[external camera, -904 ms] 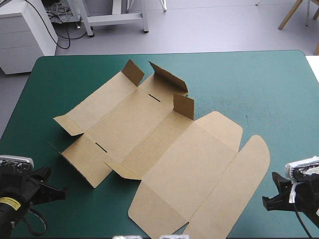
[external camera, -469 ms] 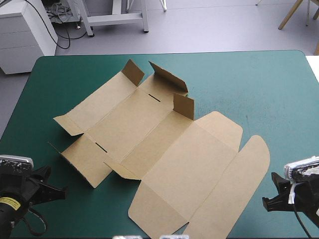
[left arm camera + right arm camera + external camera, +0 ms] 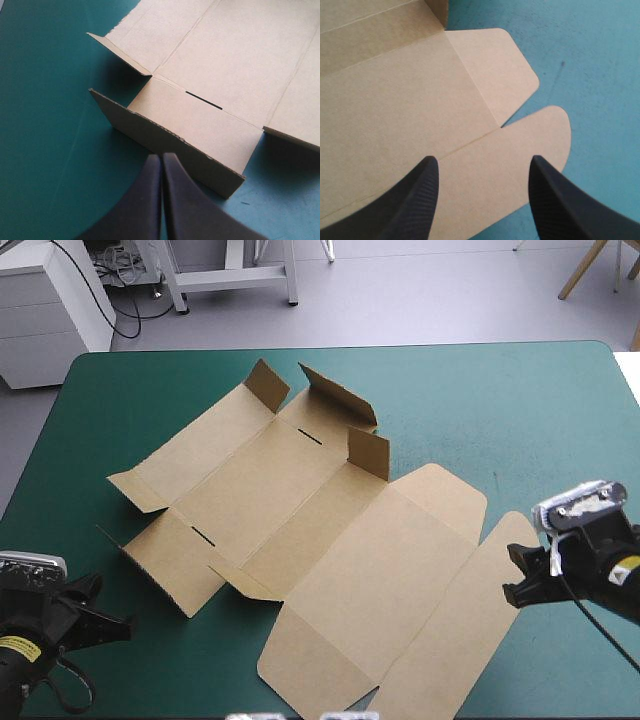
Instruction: Fold the box
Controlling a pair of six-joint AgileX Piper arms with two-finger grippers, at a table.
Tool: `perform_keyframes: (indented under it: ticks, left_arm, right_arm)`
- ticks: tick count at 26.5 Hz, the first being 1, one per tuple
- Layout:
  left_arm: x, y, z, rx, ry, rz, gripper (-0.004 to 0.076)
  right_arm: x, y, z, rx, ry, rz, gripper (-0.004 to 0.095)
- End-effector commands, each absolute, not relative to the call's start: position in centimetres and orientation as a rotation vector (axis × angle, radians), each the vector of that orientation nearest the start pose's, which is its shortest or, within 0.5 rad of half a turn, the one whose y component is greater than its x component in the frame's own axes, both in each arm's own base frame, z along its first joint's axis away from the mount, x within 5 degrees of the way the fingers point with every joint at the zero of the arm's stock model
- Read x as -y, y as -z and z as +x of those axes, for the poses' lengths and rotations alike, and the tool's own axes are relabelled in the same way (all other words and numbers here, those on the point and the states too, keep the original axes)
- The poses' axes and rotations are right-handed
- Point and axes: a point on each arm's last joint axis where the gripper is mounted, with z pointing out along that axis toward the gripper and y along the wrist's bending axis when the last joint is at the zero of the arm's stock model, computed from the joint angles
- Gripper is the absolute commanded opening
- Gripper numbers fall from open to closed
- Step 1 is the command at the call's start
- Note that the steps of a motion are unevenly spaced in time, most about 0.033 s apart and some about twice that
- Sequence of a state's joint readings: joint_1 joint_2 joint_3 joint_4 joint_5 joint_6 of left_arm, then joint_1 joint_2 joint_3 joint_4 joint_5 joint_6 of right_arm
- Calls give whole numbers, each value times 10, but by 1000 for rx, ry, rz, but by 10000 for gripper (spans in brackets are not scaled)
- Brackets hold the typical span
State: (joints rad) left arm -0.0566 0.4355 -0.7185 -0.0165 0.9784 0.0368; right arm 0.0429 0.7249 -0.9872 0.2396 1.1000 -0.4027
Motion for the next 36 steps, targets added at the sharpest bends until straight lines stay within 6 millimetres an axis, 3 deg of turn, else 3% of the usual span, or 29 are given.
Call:
perform_keyframes:
  ticks: [1,12,18,21,25,31,32,36]
  left_arm:
    - [5,-350,65,-2095,40,89,-10]
    - [5,-347,63,-2133,42,91,-10]
    - [6,-347,63,-2133,57,90,-10]
    - [6,-347,63,-2135,57,90,-10]
    - [6,-347,63,-2135,57,90,-10]
    - [6,-345,61,-2165,57,92,-10]
    - [6,-344,61,-2170,58,90,-10]
    - [6,-343,60,-2187,58,91,-10]
  right_arm:
    - [-33,-409,138,-2149,-175,-573,505]
    - [-45,-445,240,-2181,-260,-673,505]
    - [-58,-447,293,-2158,-417,-742,565]
    - [-74,-431,328,-2194,-432,-803,671]
    - [-96,-412,358,-2203,-392,-859,681]
    - [-142,-368,392,-2230,-232,-1024,681]
    - [-157,-356,397,-2234,-232,-1069,681]
    - [-183,-332,407,-2238,-250,-1129,681]
